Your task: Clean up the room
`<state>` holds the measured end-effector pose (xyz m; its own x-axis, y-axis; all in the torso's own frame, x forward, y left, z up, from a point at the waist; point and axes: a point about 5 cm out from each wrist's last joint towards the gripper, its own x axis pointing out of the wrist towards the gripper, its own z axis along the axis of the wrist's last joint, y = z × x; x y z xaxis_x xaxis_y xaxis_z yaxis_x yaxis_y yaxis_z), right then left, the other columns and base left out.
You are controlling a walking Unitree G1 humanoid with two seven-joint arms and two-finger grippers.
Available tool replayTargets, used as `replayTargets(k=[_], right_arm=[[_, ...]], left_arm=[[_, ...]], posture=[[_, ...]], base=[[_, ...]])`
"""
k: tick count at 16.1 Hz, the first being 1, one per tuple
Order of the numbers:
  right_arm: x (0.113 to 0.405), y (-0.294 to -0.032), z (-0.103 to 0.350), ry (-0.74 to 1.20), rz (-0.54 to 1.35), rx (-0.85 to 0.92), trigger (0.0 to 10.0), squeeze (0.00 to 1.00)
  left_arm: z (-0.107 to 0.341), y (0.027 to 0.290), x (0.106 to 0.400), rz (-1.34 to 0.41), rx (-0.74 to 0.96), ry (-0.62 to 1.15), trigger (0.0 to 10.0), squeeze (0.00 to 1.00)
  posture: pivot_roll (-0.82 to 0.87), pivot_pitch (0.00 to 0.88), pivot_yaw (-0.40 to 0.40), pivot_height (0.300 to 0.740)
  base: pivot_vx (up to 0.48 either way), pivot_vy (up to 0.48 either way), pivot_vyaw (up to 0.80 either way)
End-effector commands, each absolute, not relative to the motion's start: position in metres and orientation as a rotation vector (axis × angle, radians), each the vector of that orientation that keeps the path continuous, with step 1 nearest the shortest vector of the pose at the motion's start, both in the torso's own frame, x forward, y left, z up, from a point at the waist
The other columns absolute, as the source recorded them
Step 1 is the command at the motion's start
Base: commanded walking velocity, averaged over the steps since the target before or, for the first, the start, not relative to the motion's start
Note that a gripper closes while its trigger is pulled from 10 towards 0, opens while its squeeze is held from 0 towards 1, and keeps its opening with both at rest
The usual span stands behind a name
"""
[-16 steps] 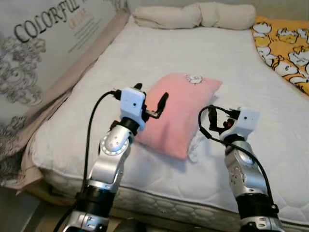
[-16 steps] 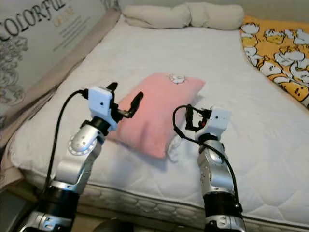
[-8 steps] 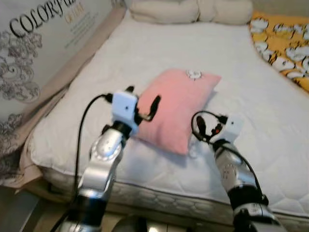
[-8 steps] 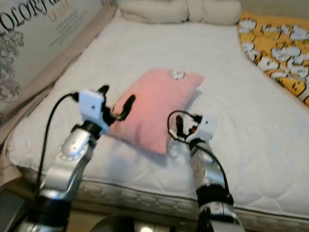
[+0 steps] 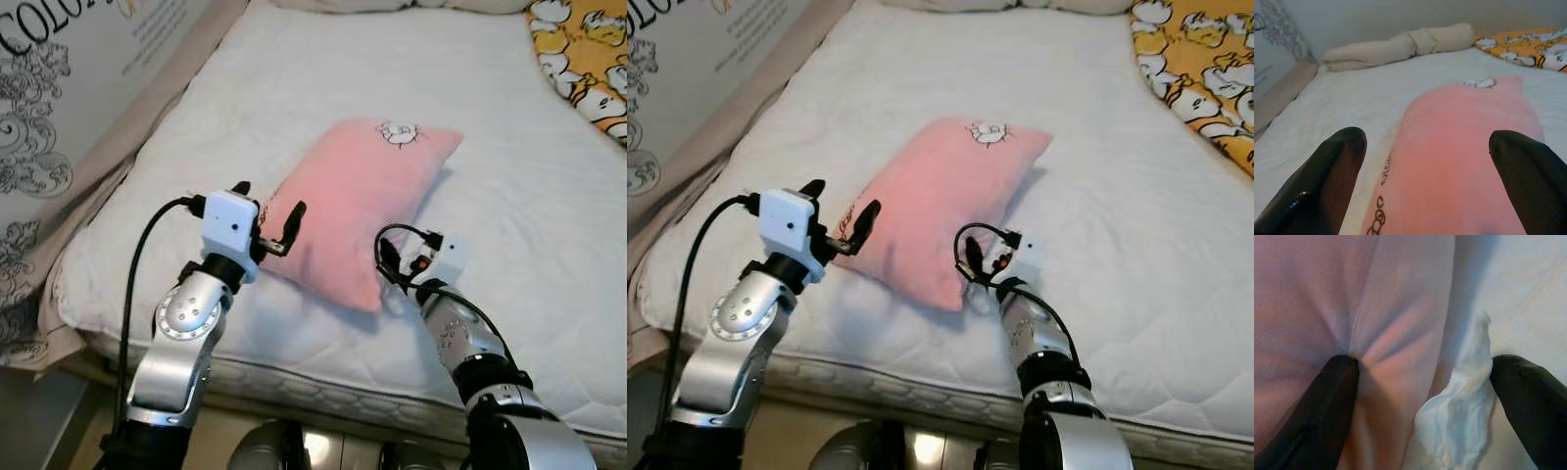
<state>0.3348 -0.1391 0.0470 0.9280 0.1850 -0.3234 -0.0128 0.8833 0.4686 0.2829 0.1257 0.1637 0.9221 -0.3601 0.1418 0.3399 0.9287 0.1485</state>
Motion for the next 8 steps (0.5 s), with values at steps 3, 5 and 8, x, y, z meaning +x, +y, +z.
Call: replayTargets(k=[3, 5, 8], right_arm=[[0.3296, -0.1286, 0.0349, 0.475, 0.152, 0.501, 10.0, 0.0], [0.3296, -0.1307, 0.0333, 0.494, 0.14, 0.481, 10.0, 0.0], [0.3271, -0.1361, 0.0277, 0.53, 0.097, 0.483, 10.0, 0.0]], left_arm=[[0.1648, 0.1302, 0.2807, -0.335, 0.135, -0.159, 10.0, 0.0], [0.1655, 0.1288, 0.2811, -0.33, 0.13, -0.158, 10.0, 0.0], [0.1665, 0.1253, 0.2825, -0.334, 0.122, -0.161, 10.0, 0.0]], posture=[[0.16, 0.216, 0.067, 0.74], [0.16, 0.209, 0.063, 0.74], [0.14, 0.204, 0.059, 0.74]], base=[[0.0, 0.0, 0.0], [0.0, 0.0, 0.0], [0.0, 0.0, 0.0]])
